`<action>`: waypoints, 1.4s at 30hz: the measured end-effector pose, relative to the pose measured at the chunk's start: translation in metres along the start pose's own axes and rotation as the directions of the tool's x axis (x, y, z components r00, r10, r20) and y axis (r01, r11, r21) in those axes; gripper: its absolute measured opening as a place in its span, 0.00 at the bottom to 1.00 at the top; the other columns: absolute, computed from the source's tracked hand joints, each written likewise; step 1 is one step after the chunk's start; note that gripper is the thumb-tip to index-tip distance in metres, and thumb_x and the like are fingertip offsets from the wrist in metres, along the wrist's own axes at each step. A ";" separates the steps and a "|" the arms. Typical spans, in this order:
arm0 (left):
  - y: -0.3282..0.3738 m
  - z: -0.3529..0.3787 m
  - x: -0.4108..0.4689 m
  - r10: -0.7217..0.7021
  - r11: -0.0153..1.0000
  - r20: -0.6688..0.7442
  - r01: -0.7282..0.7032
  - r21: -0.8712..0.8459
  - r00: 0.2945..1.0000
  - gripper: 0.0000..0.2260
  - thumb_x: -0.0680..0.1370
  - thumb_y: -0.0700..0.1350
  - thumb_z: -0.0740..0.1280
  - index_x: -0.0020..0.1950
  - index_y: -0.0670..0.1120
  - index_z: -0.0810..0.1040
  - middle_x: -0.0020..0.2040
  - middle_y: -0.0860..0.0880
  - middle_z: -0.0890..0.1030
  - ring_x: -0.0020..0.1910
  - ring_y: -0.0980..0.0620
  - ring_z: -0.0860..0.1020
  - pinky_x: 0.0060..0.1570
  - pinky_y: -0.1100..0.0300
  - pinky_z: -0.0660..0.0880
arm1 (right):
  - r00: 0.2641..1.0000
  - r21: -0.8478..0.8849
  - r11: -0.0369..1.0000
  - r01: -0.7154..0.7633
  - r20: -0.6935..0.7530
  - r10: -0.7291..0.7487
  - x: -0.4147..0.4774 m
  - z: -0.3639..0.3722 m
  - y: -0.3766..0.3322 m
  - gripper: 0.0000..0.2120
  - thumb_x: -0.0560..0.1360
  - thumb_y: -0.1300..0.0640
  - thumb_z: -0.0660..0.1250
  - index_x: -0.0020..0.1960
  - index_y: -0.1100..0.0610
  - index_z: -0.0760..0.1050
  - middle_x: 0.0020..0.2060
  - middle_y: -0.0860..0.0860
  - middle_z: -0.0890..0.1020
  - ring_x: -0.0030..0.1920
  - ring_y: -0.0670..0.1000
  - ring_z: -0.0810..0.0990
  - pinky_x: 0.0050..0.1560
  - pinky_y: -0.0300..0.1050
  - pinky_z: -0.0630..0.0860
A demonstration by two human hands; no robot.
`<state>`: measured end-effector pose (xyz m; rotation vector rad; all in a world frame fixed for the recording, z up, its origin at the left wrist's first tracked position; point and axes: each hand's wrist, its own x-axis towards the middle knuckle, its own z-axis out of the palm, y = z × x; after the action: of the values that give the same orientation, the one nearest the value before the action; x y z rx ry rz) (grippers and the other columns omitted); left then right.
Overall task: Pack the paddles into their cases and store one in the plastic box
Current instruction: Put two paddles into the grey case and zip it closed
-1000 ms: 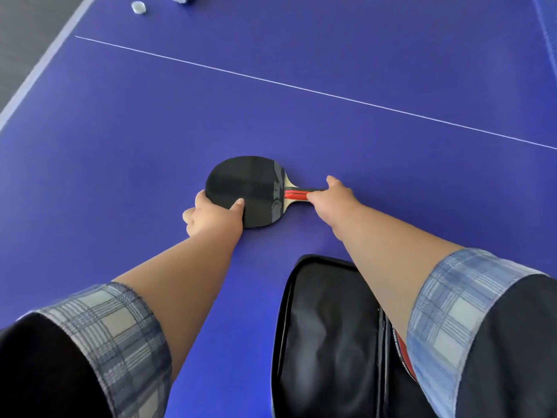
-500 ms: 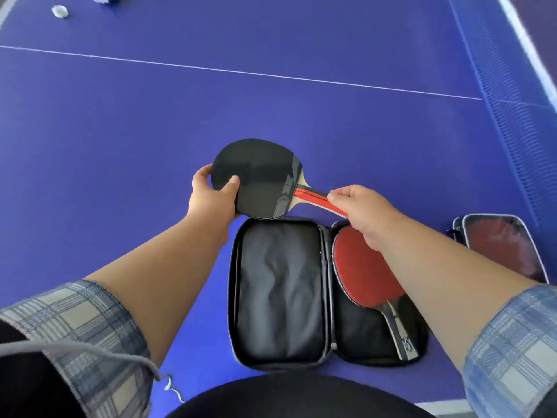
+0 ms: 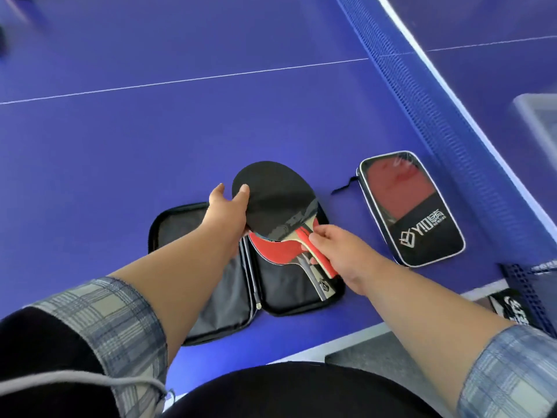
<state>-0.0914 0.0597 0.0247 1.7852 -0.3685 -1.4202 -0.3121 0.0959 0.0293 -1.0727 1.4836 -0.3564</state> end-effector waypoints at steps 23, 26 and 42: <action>-0.067 0.015 0.011 0.225 0.738 0.042 -0.198 0.645 0.974 0.16 0.79 0.48 0.63 0.66 0.49 0.73 0.59 0.44 0.76 0.43 0.46 0.79 0.49 0.50 0.79 | 0.986 -0.528 0.849 0.026 -0.125 -0.108 -0.001 0.039 0.039 0.12 0.76 0.44 0.67 0.39 0.50 0.72 0.32 0.48 0.77 0.32 0.49 0.76 0.33 0.45 0.73; -0.069 0.017 0.010 0.217 0.744 0.063 -0.207 0.635 0.974 0.18 0.79 0.49 0.63 0.69 0.52 0.71 0.60 0.45 0.74 0.42 0.48 0.79 0.48 0.50 0.80 | 0.979 -0.579 0.815 0.022 -0.152 -0.134 -0.001 0.036 0.040 0.12 0.74 0.42 0.69 0.44 0.50 0.75 0.38 0.48 0.75 0.35 0.47 0.75 0.34 0.43 0.74; -0.065 0.023 0.009 0.169 0.733 0.011 -0.133 0.667 0.986 0.19 0.80 0.52 0.63 0.70 0.53 0.68 0.62 0.46 0.68 0.43 0.47 0.77 0.50 0.48 0.78 | 0.958 -0.611 0.787 0.084 -0.168 -0.233 0.034 0.026 0.035 0.41 0.71 0.39 0.73 0.77 0.47 0.59 0.71 0.51 0.63 0.61 0.50 0.74 0.56 0.42 0.72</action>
<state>-0.1252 0.0859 -0.0301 2.2801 -1.0879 -1.1936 -0.2985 0.0971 -0.0245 -1.7226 1.7798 -0.1245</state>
